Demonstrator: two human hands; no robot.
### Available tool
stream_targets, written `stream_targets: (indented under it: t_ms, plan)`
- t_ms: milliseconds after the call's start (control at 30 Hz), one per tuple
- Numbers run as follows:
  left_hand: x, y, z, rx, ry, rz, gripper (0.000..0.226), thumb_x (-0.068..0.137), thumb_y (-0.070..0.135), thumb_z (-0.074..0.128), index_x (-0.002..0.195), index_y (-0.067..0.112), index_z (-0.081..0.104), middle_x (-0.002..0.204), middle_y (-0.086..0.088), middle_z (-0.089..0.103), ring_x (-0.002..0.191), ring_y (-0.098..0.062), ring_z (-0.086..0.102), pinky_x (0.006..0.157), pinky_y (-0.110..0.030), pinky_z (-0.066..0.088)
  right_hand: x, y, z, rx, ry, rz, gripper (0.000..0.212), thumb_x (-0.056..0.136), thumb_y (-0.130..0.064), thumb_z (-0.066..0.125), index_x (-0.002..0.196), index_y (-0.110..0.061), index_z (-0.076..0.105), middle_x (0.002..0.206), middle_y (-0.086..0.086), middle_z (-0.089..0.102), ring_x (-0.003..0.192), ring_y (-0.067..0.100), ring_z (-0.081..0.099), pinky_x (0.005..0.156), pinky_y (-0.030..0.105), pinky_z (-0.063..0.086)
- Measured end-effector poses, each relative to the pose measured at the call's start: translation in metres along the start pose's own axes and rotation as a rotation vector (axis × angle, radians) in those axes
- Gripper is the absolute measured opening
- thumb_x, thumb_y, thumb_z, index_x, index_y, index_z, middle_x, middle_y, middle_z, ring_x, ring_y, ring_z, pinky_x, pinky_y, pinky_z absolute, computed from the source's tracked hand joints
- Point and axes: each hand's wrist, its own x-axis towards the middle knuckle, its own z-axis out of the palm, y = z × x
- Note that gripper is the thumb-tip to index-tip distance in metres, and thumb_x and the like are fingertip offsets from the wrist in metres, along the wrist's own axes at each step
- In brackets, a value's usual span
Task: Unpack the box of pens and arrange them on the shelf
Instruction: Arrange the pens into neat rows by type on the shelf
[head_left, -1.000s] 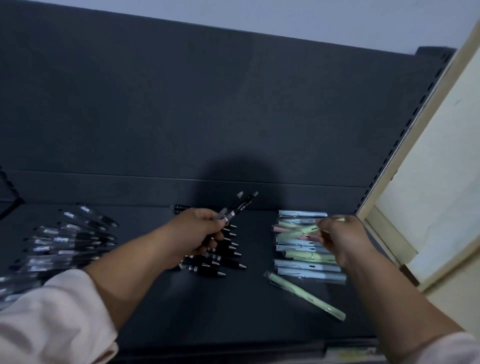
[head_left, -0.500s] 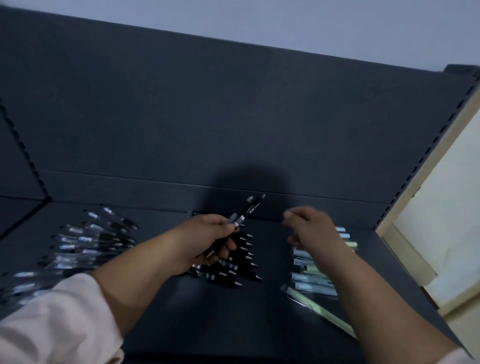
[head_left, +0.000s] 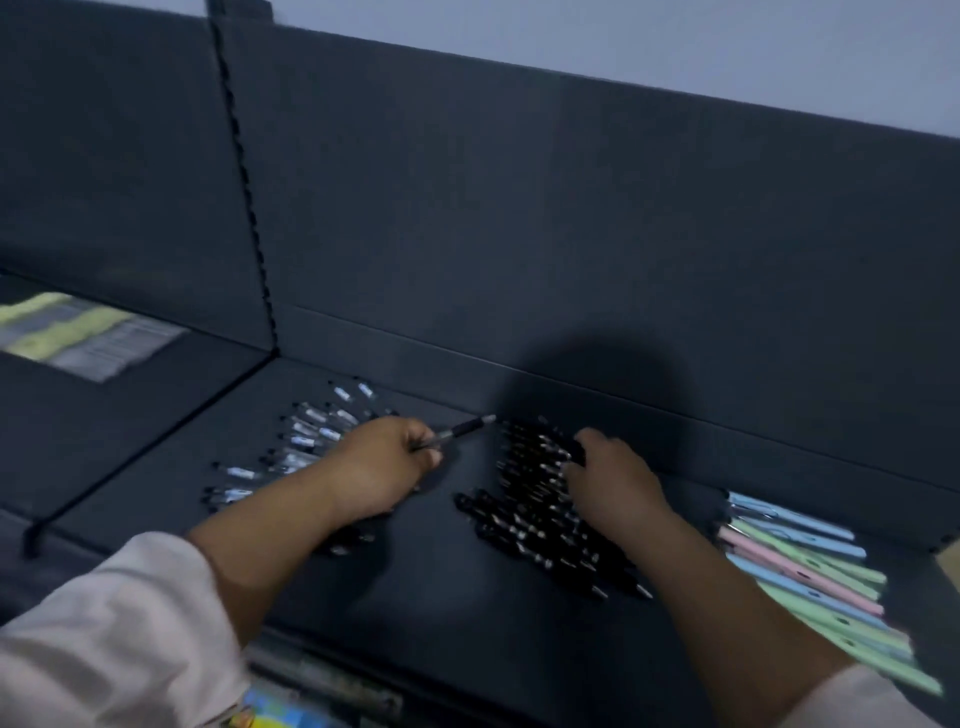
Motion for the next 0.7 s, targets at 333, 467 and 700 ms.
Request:
stream_targets:
  t_ms: [333, 467, 700]
  plan:
    - [-0.015, -0.058, -0.045, 0.348, 0.079, 0.254, 0.017, 0.091, 0.019, 0.057, 0.1, 0.026, 0.069, 0.091, 0.006, 0.051, 0.1, -0.014, 0.051, 0.09, -0.025, 0.042, -0.01, -0.116, 0.053, -0.041, 0.013, -0.612, 0.023, 0.096, -0.027, 0.048, 0.116, -0.021, 0.057, 0.115, 0.003, 0.063, 0.107, 0.028, 0.054, 0.089, 0.036, 0.043]
    - [-0.02, -0.081, -0.068, 0.475, 0.197, 0.192, 0.037, 0.09, 0.034, 0.06, 0.126, 0.026, 0.056, 0.108, 0.001, 0.05, 0.112, -0.021, 0.045, 0.097, -0.032, 0.038, -0.005, -0.138, 0.07, -0.072, 0.047, -0.59, 0.015, 0.098, -0.024, 0.045, 0.1, -0.016, 0.058, 0.1, 0.004, 0.066, 0.093, 0.028, 0.059, 0.078, 0.033, 0.044]
    - [-0.025, -0.127, -0.105, 0.529, 0.145, 0.061, 0.058, 0.094, 0.042, 0.051, 0.146, 0.024, 0.032, 0.132, -0.002, 0.042, 0.127, -0.024, 0.034, 0.104, -0.036, 0.03, 0.01, -0.171, 0.088, -0.209, 0.077, -0.421, 0.025, 0.098, -0.035, 0.045, 0.114, -0.02, 0.057, 0.114, 0.001, 0.06, 0.108, 0.024, 0.05, 0.08, 0.032, 0.032]
